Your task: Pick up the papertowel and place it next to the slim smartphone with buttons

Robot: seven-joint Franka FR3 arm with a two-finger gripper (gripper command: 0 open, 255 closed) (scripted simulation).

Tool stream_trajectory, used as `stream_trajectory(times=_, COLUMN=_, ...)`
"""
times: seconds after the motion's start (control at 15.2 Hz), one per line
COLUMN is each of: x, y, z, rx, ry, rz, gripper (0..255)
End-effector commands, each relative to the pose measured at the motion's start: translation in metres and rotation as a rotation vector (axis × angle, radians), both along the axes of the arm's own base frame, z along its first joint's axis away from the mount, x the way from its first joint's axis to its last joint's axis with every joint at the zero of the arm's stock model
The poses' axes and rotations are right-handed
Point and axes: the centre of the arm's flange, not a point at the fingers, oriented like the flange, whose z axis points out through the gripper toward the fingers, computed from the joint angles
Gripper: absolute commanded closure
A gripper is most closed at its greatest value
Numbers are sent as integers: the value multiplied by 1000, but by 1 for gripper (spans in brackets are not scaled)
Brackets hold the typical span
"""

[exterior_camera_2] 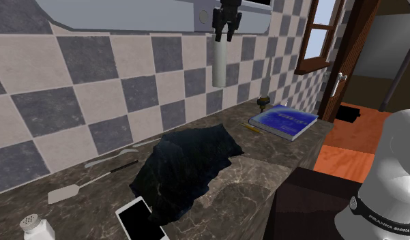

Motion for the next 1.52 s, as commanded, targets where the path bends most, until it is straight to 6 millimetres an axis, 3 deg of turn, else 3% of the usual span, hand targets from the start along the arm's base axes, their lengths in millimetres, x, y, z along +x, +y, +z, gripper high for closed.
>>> stream_trajectory(times=0.0, x=-6, y=22, z=2, rx=0, ry=0, rz=-1, gripper=255)
stream_trajectory(times=1.45, x=-82, y=303, z=3, rx=0, ry=0, rz=-1, gripper=255)
